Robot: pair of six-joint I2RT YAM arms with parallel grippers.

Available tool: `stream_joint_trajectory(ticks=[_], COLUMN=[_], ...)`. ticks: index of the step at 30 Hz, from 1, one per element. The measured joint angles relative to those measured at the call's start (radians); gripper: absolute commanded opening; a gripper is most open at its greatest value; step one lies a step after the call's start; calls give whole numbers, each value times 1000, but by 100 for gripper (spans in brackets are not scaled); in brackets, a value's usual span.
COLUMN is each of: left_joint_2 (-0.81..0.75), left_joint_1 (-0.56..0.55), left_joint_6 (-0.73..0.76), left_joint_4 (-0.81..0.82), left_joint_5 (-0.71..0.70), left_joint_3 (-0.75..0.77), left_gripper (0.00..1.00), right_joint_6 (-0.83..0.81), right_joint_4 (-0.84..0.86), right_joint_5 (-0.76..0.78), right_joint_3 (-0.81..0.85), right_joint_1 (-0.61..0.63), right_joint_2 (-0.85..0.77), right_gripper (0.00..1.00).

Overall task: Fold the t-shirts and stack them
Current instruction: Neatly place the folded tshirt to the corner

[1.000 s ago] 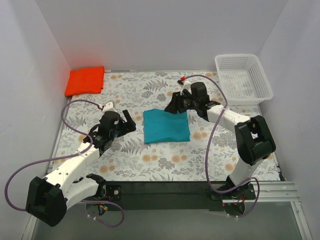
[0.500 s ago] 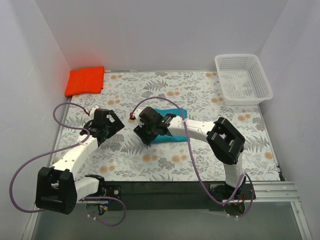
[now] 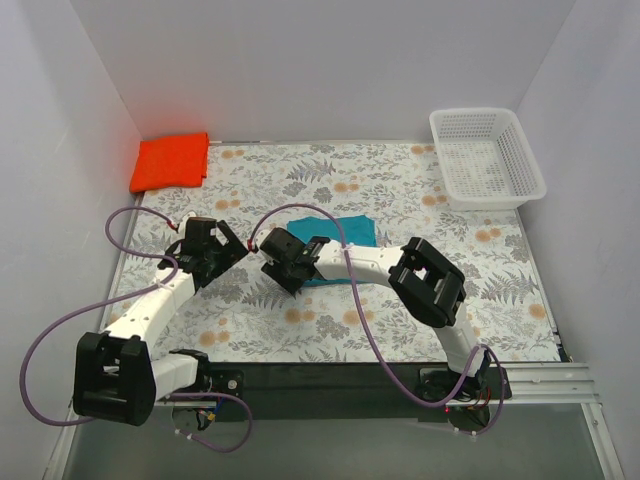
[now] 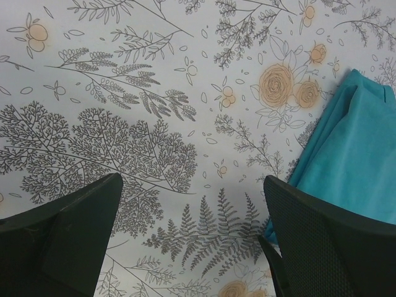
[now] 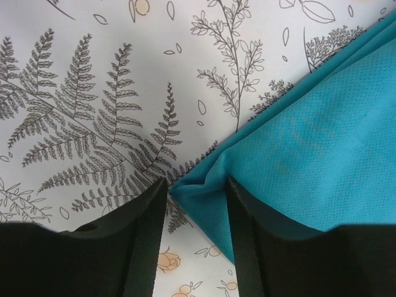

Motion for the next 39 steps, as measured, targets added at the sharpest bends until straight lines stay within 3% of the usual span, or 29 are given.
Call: stream_joint_trajectory(ticks=[4, 7, 14, 19, 29, 39], left_joint_2=[13, 24, 72, 156, 349, 453], left_joint_1=[0, 0, 1, 2, 1, -32], left_joint_6=[1, 0, -38, -110, -303, -460], left_joint_4=[2, 8, 41, 104, 366, 632], left_joint_5=[29, 57, 147, 301, 508, 611], left_joint_3=[0, 0, 1, 15, -2, -43], left_gripper=[98, 98, 98, 98, 98, 98], right_joint_6=[-16, -36, -41, -37, 10, 51], right_joint_4=[-1, -1, -10, -24, 112, 176], right_joint_5=[32, 55, 54, 27, -103, -187], right_joint_3=[4, 4, 2, -37, -148, -201], right_joint_1=[0, 0, -11, -40, -90, -121], right_joint_2=[5, 5, -5, -46, -241, -240], right_gripper=[33, 2, 1, 1, 1, 1])
